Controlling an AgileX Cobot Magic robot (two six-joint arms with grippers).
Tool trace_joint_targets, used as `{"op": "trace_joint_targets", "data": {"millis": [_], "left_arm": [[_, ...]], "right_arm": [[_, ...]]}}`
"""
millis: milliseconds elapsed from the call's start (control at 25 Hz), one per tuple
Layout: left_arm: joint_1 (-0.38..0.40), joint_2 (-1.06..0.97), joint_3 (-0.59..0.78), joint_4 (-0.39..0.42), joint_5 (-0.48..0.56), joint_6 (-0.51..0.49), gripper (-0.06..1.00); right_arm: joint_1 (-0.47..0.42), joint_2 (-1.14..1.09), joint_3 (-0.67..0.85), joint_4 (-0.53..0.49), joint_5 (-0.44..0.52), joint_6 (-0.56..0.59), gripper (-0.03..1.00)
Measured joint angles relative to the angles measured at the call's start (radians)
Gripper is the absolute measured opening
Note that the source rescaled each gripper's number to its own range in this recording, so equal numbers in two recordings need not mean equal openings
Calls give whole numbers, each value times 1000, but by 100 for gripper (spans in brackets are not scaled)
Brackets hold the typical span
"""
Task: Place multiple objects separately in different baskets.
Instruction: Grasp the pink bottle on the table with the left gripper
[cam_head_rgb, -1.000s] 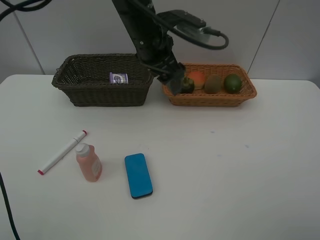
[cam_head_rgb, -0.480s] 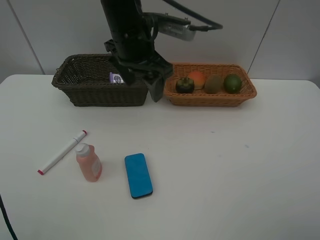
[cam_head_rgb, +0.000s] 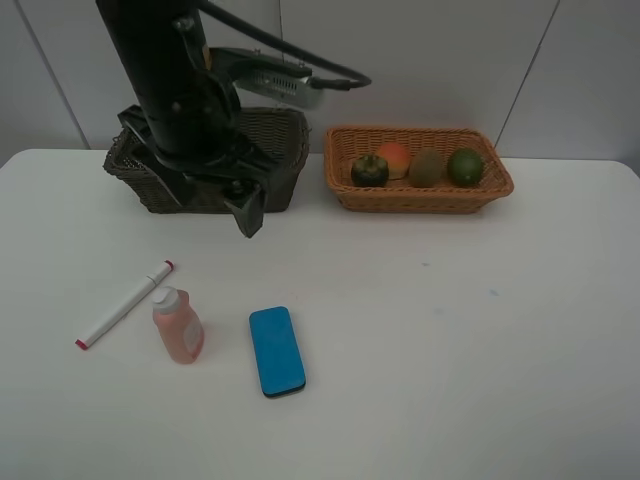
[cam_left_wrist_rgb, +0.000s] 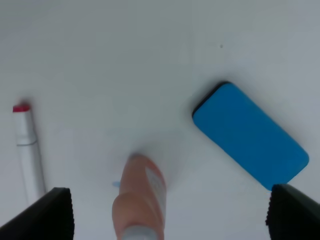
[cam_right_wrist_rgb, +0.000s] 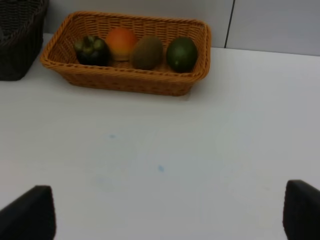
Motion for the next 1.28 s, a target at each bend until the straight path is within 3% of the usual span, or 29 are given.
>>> {"op": "trace_joint_targets", "data": {"millis": [440, 760, 1280], "left_arm": [[0, -43, 263, 2, -143, -89, 98], [52, -43, 398, -7, -266, -110, 98], [69, 8, 448, -39, -366, -57, 98]], "right_arm": [[0, 0, 0, 0, 0, 0, 99], [0, 0, 0, 0, 0, 0, 99], [0, 0, 0, 0, 0, 0, 99]]}}
